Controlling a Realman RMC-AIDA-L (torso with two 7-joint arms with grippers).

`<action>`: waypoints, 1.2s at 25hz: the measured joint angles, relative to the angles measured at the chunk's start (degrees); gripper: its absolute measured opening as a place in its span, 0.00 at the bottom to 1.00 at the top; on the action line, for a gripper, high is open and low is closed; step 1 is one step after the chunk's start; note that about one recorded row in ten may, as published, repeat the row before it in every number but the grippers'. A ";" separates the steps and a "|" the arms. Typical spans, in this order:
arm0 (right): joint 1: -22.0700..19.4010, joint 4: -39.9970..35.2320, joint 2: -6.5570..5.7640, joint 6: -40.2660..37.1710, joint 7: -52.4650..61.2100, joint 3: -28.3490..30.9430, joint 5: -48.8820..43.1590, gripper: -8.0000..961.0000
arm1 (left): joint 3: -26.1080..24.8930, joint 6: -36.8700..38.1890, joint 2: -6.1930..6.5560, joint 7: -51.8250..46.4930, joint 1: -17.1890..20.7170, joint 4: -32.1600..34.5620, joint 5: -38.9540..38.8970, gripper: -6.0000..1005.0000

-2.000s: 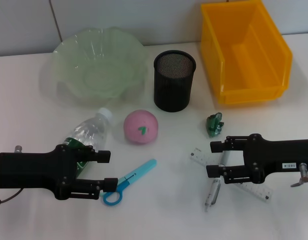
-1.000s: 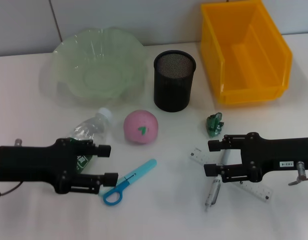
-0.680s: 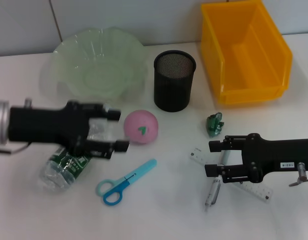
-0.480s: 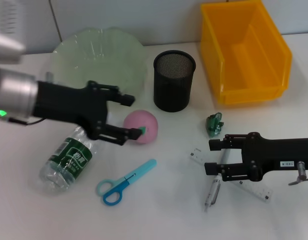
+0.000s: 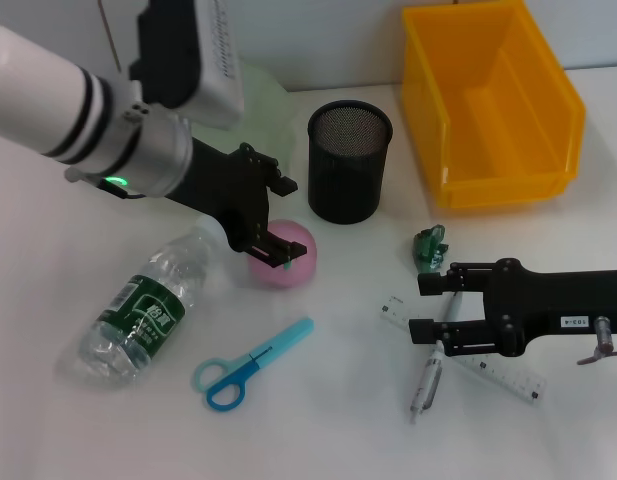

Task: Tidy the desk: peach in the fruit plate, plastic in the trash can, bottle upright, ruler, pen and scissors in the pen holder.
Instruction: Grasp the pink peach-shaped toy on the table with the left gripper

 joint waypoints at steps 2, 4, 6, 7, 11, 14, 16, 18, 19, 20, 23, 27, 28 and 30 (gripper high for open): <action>0.01 0.00 0.00 -0.01 0.01 0.00 0.00 0.77 | 6.43 -6.23 -0.02 -2.81 -0.32 -0.66 0.05 0.77; 0.02 -0.01 -0.09 -0.01 0.01 0.03 0.01 0.77 | 9.43 -8.94 -0.06 -4.24 -0.79 -2.08 0.15 0.77; 0.02 -0.04 -0.16 0.01 0.01 0.07 0.01 0.77 | 12.90 -12.84 -0.34 -5.68 -2.05 -5.50 0.61 0.76; 0.02 -0.04 -0.21 0.02 0.00 0.09 0.01 0.77 | 14.31 -14.33 -0.40 -6.30 -2.33 -6.48 0.71 0.76; 0.02 0.21 -0.42 0.04 -0.13 0.09 0.01 0.77 | 17.66 -18.45 -0.42 -7.54 -2.38 -7.90 0.63 0.76; 0.02 0.16 -0.45 0.04 -0.16 0.07 0.00 0.77 | 18.95 -20.09 -0.43 -7.81 -2.38 -9.24 0.41 0.76; 0.02 0.12 -0.49 0.04 -0.15 0.03 0.01 0.77 | 19.18 -20.26 -0.44 -8.04 -2.48 -9.80 0.31 0.76; 0.02 0.11 -0.57 0.04 -0.14 0.03 0.00 0.77 | 19.26 -20.18 -0.44 -8.27 -2.49 -9.96 0.17 0.76; 0.02 0.11 -0.59 0.04 -0.14 0.04 0.00 0.77 | 19.27 -20.09 -0.44 -8.28 -2.33 -9.76 0.02 0.76; 0.02 0.08 -0.62 0.04 -0.15 0.07 0.00 0.77 | 19.28 -20.05 -0.44 -8.28 -2.16 -9.53 -0.12 0.76; 0.02 0.03 -0.64 0.04 -0.18 0.09 0.00 0.77 | 19.32 -20.04 -0.44 -8.31 -1.99 -9.53 -0.32 0.75; 0.09 -0.03 -0.65 0.04 -0.26 0.09 0.00 0.77 | 19.39 -19.84 -0.43 -8.41 -1.95 -9.58 -0.68 0.67; 0.10 -0.05 -0.67 0.04 -0.28 0.09 -0.03 0.77 | 19.40 -19.73 -0.44 -8.43 -1.92 -9.51 -0.94 0.63; 0.10 -0.06 -0.71 0.04 -0.29 0.08 -0.13 0.77 | 19.33 -19.03 -0.43 -8.47 -1.74 -9.24 -1.75 0.54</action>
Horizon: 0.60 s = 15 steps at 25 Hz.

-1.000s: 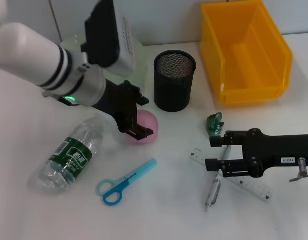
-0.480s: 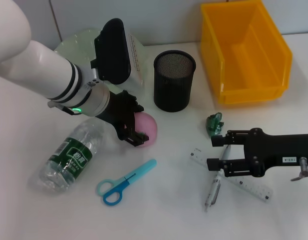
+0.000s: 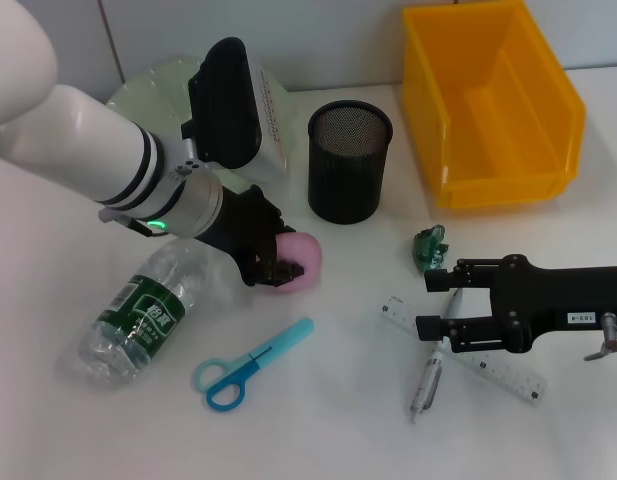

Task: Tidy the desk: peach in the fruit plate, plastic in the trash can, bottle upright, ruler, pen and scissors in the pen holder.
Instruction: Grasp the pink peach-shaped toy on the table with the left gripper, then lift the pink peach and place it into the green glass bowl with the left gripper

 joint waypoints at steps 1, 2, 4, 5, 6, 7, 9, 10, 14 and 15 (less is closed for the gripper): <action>0.00 0.00 0.00 0.03 0.00 -0.04 -0.04 0.77 | -0.11 0.38 0.00 -0.07 0.15 0.16 -0.18 0.52; 0.00 0.00 0.00 0.11 0.00 -0.10 -0.04 0.77 | -0.43 1.22 0.04 -0.48 0.82 1.05 -0.77 0.50; 0.00 0.00 0.00 0.35 -0.01 -0.25 -0.04 0.77 | -0.49 1.42 0.07 -0.64 1.03 1.36 -0.99 0.46; 0.01 0.02 0.00 0.42 -0.02 -0.23 -0.04 0.77 | -1.16 2.79 0.34 -1.41 2.83 3.72 -2.86 0.44; 0.00 0.03 0.00 0.45 -0.02 -0.21 -0.04 0.77 | -2.03 3.82 0.44 -1.57 3.92 5.18 -3.87 0.43; 0.01 0.06 0.00 0.46 -0.03 -0.22 -0.04 0.77 | -3.34 5.07 0.52 -1.65 5.10 6.72 -5.00 0.41; 0.01 0.10 -0.01 0.49 -0.03 -0.31 -0.04 0.77 | -7.89 8.09 0.61 -1.36 7.63 10.02 -7.12 0.39; 0.01 0.11 0.00 0.48 -0.04 -0.36 -0.04 0.77 | -9.78 9.21 0.61 -1.20 8.59 11.05 -7.99 0.38; 0.00 0.22 0.00 0.51 -0.05 -0.37 -0.04 0.77 | -19.94 11.83 0.81 0.37 12.69 13.47 -14.90 0.36; 0.00 0.22 0.05 0.52 -0.06 -0.37 -0.04 0.77 | -21.87 11.70 0.82 1.03 13.17 13.11 -16.74 0.35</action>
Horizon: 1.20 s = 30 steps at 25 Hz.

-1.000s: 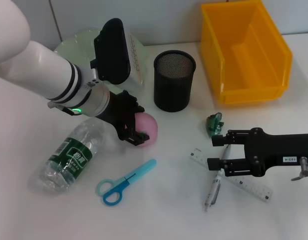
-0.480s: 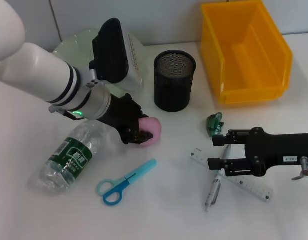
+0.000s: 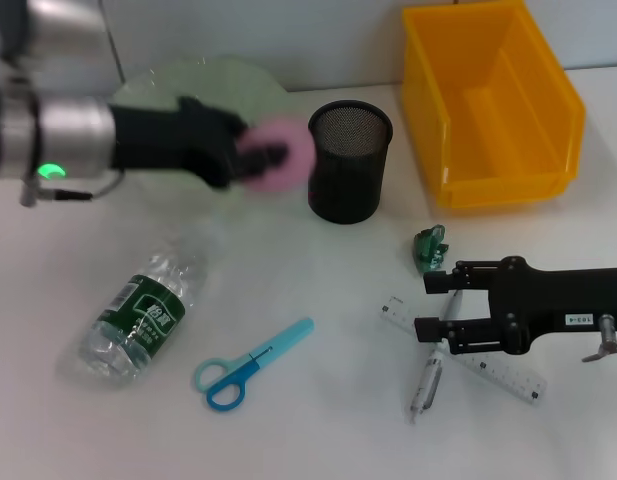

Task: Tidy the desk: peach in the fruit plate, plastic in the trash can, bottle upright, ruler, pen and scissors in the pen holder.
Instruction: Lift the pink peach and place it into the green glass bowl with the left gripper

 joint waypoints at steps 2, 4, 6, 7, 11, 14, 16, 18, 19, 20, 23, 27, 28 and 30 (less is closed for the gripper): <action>0.00 -0.09 0.19 0.01 -0.01 -0.06 0.00 0.77 | -5.28 -1.22 0.02 2.18 0.99 -2.31 -5.57 0.34; 0.01 -0.16 0.29 0.01 -0.01 -0.09 0.00 0.77 | -8.78 -3.52 -0.08 3.94 1.24 -5.49 -9.81 0.33; 0.09 -0.17 0.31 0.02 -0.01 -0.11 0.01 0.77 | -11.13 -9.26 -0.22 6.26 1.40 -10.36 -16.68 0.32; 0.12 -0.18 0.31 0.02 -0.01 -0.12 0.01 0.77 | -11.37 -11.55 -0.25 7.30 1.40 -12.30 -19.19 0.32; 0.16 -0.20 0.31 0.02 -0.01 -0.14 0.03 0.77 | -10.89 -21.81 -0.50 13.63 0.08 -20.57 -28.35 0.29; 0.18 -0.21 0.31 0.01 -0.02 -0.15 0.04 0.77 | -10.83 -25.83 -0.66 16.98 -1.43 -24.34 -30.70 0.27; 0.18 -0.20 0.31 0.01 -0.07 -0.16 0.03 0.77 | -10.82 -29.43 -0.73 20.72 -3.67 -28.89 -32.00 0.26; 0.18 -0.20 0.31 0.01 -0.18 -0.16 0.03 0.77 | -10.83 -30.72 -0.73 22.57 -4.92 -30.99 -32.09 0.24; 0.18 -0.20 0.31 0.01 -0.32 -0.16 0.03 0.77 | -10.83 -30.72 -0.73 22.57 -4.92 -30.99 -32.09 0.23; 0.18 -0.20 0.31 0.01 -0.42 -0.16 0.03 0.77 | -10.84 -31.91 -0.78 25.41 -6.32 -33.33 -32.18 0.22; 0.21 -0.20 0.31 0.01 -0.64 -0.16 0.03 0.77 | -10.85 -32.98 -0.82 27.22 -7.16 -34.61 -32.66 0.18; 0.40 -0.19 0.27 0.02 -0.76 -0.16 0.03 0.77 | -10.85 -33.57 -0.82 28.14 -7.46 -35.10 -33.21 0.28; 0.44 -0.19 0.24 0.03 -0.78 -0.16 0.02 0.77 | -10.85 -33.57 -0.82 28.14 -7.46 -35.10 -33.21 0.31; 0.57 -0.17 0.18 0.04 -0.79 -0.16 -0.02 0.76 | -10.52 -33.48 -0.82 28.19 -7.48 -35.13 -33.27 0.35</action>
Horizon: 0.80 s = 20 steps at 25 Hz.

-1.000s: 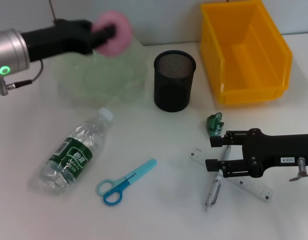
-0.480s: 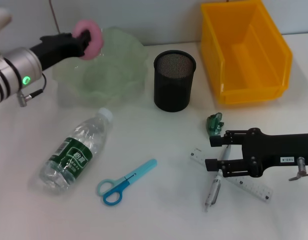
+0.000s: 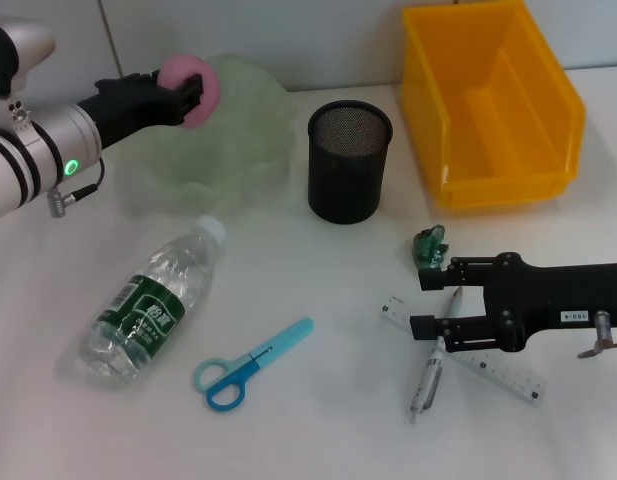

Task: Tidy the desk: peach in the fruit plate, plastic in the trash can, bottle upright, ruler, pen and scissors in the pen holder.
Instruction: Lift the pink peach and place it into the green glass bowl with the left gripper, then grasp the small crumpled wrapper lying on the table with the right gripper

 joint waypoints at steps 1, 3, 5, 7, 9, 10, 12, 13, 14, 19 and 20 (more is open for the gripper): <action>0.03 0.01 -0.02 0.01 0.00 0.00 -0.02 0.76 | 0.23 0.04 0.00 0.02 0.00 -0.01 -0.02 0.37; 0.10 0.02 -0.04 0.08 -0.01 0.00 -0.03 0.76 | 0.41 0.07 0.00 0.02 -0.01 -0.02 -0.04 0.42; 0.16 0.00 -0.05 0.17 -0.01 0.00 -0.05 0.76 | 1.03 0.14 0.00 0.06 -0.15 -0.03 -0.15 0.46; 0.20 -0.01 -0.06 0.40 -0.01 0.00 -0.07 0.76 | 1.11 0.13 0.00 0.07 -0.34 -0.03 -0.19 0.50; 0.21 -0.02 -0.06 0.58 -0.01 0.00 -0.09 0.76 | 1.12 0.14 0.00 0.07 -0.44 -0.03 -0.24 0.54; 0.21 -0.02 -0.06 0.62 -0.01 0.00 -0.11 0.76 | 1.12 0.14 0.00 0.06 -0.48 -0.02 -0.27 0.58; 0.22 -0.02 -0.06 0.65 -0.01 0.00 -0.15 0.76 | 1.12 0.17 0.00 -0.01 -0.51 0.10 -0.32 0.67; 0.23 -0.03 -0.06 0.66 -0.01 0.00 -0.15 0.76 | 1.12 0.20 0.00 -0.05 -0.51 0.18 -0.36 0.72; 0.23 -0.03 -0.06 0.67 -0.01 0.00 -0.16 0.76 | 1.12 0.24 0.00 -0.08 -0.51 0.28 -0.40 0.76; 0.23 -0.03 -0.06 0.73 -0.01 0.00 -0.16 0.76 | 1.07 2.79 0.01 -0.85 -0.36 0.57 -1.17 0.85; 0.23 -0.03 -0.06 0.77 -0.01 0.00 -0.16 0.76 | 1.07 4.86 0.08 -1.18 0.03 0.72 -1.82 0.86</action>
